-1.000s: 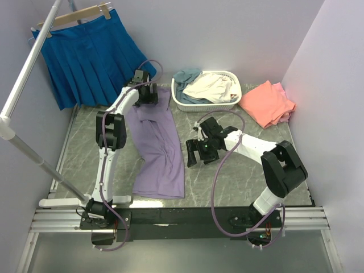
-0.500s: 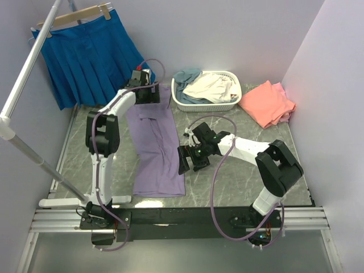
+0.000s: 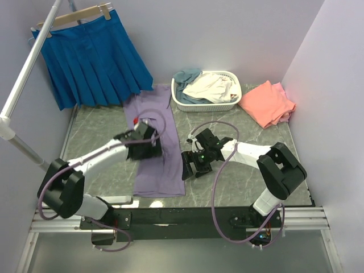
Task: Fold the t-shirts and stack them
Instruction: Fold the tshirt
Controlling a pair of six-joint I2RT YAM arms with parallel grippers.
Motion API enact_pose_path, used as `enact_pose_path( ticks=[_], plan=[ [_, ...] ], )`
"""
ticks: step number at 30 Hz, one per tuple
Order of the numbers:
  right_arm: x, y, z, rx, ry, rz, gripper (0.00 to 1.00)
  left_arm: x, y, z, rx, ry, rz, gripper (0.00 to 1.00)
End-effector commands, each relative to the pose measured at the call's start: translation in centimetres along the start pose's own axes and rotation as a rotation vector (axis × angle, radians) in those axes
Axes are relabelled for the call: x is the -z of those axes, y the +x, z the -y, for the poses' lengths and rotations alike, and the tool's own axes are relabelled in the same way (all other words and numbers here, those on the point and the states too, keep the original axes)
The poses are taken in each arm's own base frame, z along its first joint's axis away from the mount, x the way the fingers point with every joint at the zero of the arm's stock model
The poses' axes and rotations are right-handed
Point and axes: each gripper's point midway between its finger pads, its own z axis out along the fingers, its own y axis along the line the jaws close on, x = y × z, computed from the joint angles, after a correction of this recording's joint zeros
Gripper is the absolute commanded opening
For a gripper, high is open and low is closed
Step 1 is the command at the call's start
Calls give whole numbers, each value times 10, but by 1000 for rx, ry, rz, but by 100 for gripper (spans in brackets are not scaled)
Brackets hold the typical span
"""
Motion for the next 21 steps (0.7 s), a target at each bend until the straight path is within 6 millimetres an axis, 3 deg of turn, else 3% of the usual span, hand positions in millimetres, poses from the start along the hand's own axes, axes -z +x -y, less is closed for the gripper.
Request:
enact_pose_path(
  ticks=[1,5,12,21],
  plan=[
    [0,7,-7,-7,-30,8,86,34,43,-11,181,-80,-19,100],
    [-4,8,-6,0,2,18,85,54,64,-19,233,-136,-18,99],
    [-15,16,-10,15,44,-1,81,66,104,-45,274,-285,-70,99],
    [-24,13,-12,8,78,6,80,65,116,-81,285,-476,-58,100]
  ],
)
